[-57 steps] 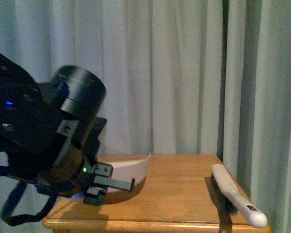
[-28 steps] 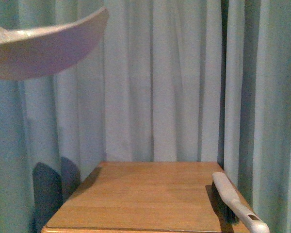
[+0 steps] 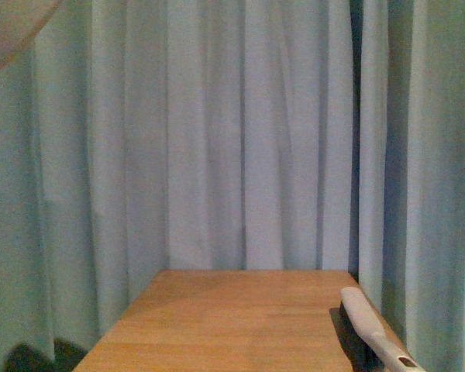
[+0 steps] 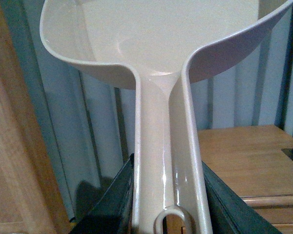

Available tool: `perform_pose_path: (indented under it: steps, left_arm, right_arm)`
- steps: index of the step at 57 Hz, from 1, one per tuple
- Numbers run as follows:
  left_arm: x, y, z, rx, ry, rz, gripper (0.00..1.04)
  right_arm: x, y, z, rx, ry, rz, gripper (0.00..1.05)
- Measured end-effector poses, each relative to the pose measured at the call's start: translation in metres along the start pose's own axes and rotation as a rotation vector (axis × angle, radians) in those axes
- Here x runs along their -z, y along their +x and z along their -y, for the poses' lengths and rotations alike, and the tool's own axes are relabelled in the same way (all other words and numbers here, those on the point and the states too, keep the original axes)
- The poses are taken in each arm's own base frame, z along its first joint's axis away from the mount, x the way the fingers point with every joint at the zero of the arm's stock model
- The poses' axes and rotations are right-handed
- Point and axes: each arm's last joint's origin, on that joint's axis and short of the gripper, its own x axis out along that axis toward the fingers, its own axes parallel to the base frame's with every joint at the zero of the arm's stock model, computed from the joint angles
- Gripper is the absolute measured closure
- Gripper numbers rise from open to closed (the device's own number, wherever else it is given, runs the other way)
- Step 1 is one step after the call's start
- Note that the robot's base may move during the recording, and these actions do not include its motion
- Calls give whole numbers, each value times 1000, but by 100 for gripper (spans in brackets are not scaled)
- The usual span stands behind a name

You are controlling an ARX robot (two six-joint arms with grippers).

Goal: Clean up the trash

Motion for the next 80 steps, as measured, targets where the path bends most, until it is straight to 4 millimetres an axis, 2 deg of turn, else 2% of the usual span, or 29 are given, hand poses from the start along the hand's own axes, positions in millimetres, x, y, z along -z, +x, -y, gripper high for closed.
perform_pose_path:
  steps: [10, 11, 15, 22, 29, 34, 38, 43, 55, 63, 80]
  left_arm:
    - [5, -3, -4, -23, -19, -17, 76]
    - [5, -3, -3, -21, -19, -17, 76]
    - [5, -3, -3, -17, -20, -15, 76]
    - [5, -3, -3, -17, -21, -15, 76]
    - [5, -3, -3, -18, -22, -15, 76]
    - [5, -3, -3, -17, -22, -15, 76]
    - [5, -3, -3, -18, -22, -15, 76]
    - [5, -3, -3, -17, -22, -15, 76]
    - [5, -3, -3, -17, -22, -15, 76]
    - [5, -3, -3, -18, -21, -14, 76]
    - [5, -3, -3, -18, -21, -14, 76]
  right_arm:
    - [0, 0, 0, 14, -4, 2, 7]
    - [-3, 1, 0, 113, -49, 30, 7]
    - [-10, 4, -2, 316, -117, 69, 7]
    - [-5, 14, -1, 485, -176, -31, 7]
    - [-9, 35, -6, 403, -188, -155, 7]
    - [-29, 64, -13, 331, -134, -241, 7]
    - [-53, 96, -28, 216, -60, -328, 7]
    - [-66, 127, -46, 123, 26, -430, 7]
    - [-87, 173, -85, 47, 141, -521, 7]
    - [-87, 194, -105, 29, 201, -583, 7]
    - [-57, 230, -124, 49, 293, -730, 7]
